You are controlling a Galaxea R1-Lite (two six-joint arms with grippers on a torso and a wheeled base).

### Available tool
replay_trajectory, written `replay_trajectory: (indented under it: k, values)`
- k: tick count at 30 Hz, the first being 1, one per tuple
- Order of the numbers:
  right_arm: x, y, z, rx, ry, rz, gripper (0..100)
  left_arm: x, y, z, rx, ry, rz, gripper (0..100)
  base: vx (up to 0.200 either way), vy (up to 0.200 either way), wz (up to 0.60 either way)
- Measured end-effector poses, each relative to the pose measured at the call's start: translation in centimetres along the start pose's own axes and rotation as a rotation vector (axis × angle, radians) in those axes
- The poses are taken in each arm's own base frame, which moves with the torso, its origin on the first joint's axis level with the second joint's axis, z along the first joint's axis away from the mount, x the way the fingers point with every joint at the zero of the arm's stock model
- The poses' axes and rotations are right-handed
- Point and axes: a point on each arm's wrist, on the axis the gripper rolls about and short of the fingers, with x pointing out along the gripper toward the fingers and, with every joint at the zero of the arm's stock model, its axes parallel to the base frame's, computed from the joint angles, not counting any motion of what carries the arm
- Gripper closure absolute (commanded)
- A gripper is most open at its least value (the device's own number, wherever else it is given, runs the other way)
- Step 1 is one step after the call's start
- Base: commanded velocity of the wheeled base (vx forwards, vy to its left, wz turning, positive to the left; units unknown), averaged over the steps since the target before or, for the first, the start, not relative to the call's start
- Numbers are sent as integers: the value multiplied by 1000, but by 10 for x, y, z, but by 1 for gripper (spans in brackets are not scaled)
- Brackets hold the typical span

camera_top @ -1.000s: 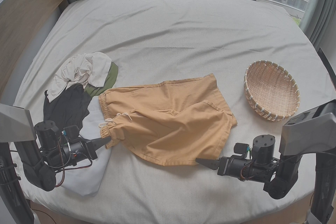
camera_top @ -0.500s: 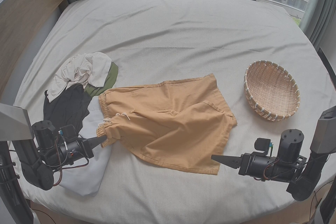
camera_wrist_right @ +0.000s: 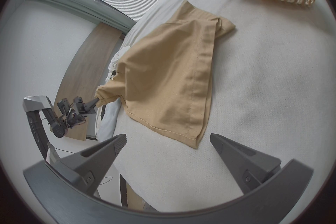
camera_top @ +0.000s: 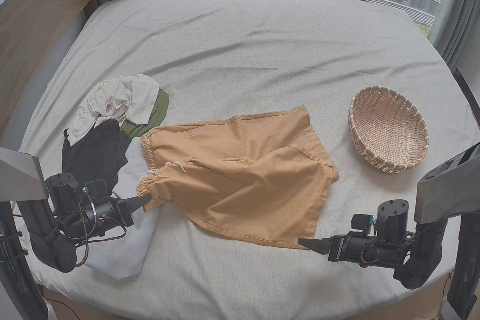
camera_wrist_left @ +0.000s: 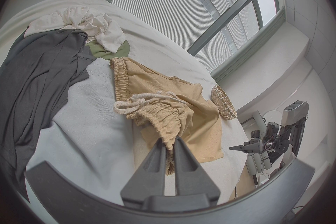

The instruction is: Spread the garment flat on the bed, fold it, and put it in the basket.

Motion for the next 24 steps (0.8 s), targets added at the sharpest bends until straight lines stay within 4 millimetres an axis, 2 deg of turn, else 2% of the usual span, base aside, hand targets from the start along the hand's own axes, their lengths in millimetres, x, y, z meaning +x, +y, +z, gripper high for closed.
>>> replay_trajectory:
  k: [12, 13, 24]
  values:
    - [27, -17, -8, 29, 9, -57, 0, 0, -1, -1, -1, 3, -1, 100, 0, 0, 0]
    - [30, -18, -8, 40, 4, -58, 100, 0, -1, -1, -1, 4, -1, 100, 0, 0, 0]
    - [41, -21, -15, 89, 23, -66, 100, -1, -1, -2, -4, 7, 1, 100, 0, 0, 0]
